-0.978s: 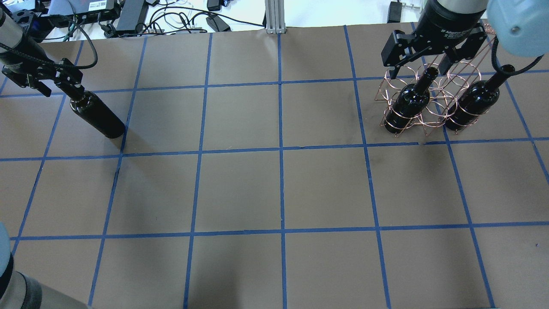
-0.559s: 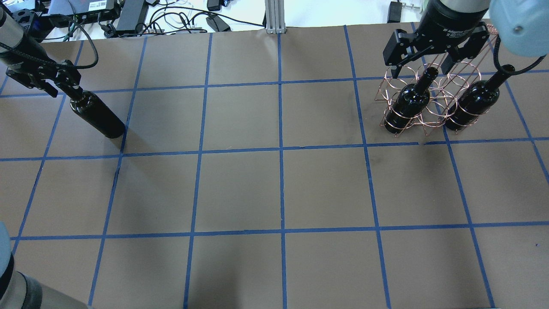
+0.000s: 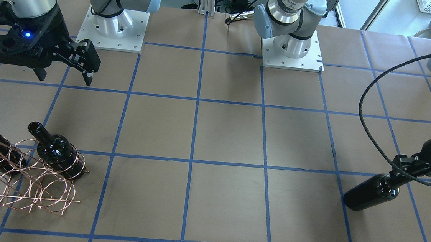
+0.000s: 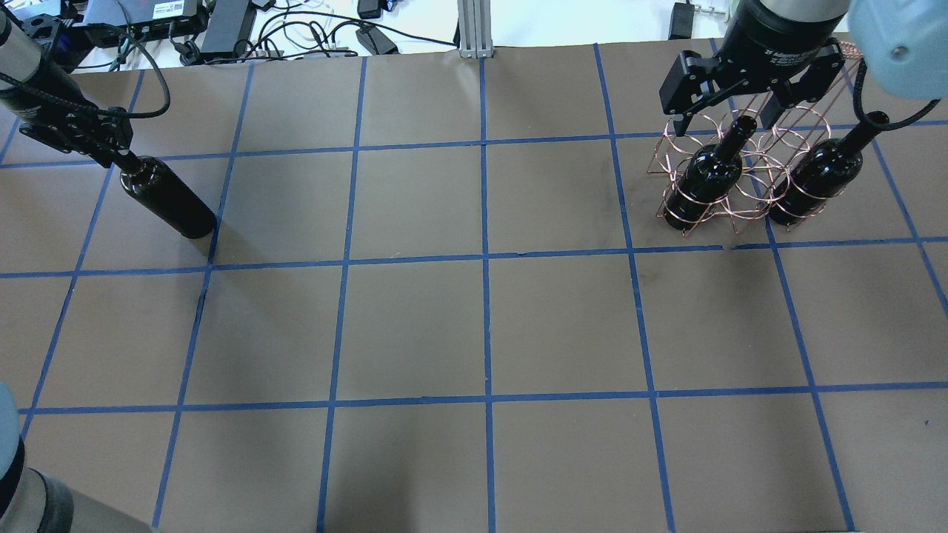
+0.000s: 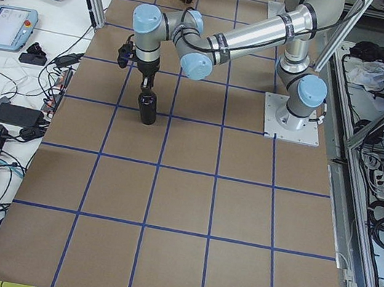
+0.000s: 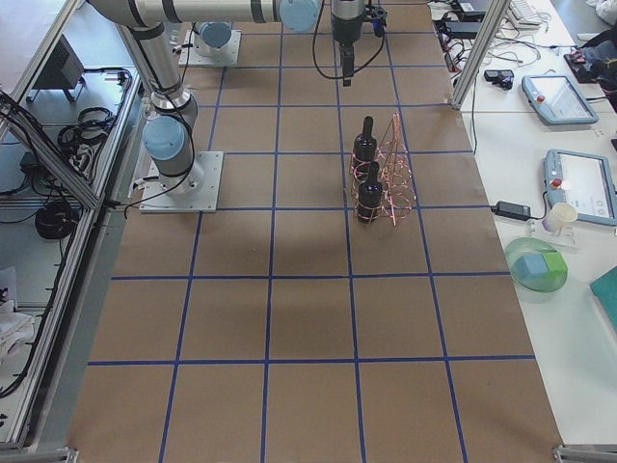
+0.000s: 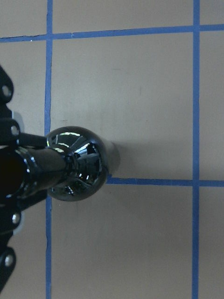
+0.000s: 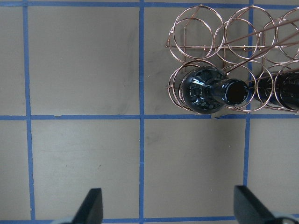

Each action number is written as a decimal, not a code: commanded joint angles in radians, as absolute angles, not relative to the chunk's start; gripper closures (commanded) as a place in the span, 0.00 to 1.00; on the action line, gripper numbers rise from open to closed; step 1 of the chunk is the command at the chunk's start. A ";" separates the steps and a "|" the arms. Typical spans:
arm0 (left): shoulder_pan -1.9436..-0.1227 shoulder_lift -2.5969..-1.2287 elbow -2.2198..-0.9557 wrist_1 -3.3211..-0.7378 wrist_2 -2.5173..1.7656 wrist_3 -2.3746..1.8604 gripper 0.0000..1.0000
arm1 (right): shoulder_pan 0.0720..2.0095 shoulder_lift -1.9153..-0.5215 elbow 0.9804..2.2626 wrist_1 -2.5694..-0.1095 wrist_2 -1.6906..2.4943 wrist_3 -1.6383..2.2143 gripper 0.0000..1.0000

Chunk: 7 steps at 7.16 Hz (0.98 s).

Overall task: Place wine into wine basket
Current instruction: 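Close the left gripper on the bottle neck and lift it upright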

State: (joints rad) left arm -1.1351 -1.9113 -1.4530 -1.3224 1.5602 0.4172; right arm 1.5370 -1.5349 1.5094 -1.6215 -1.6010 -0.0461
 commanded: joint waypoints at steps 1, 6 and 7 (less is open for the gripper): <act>-1.135 -1.911 -1.451 -1.322 1.560 0.419 0.79 | 1.537 -1.536 1.509 -1.621 -1.598 -0.048 0.00; -1.407 -1.789 -1.460 -1.380 1.569 0.051 0.92 | 1.537 -1.540 1.509 -1.570 -1.600 -0.040 0.00; -1.486 -1.749 -1.482 -1.420 1.571 -0.054 0.92 | 1.536 -1.540 1.509 -1.563 -1.604 -0.040 0.00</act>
State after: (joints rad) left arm -1.3873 -1.7957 -1.4637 -1.3777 1.5696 0.0973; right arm 1.5370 -1.5400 1.5094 -1.5808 -1.6013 -0.0399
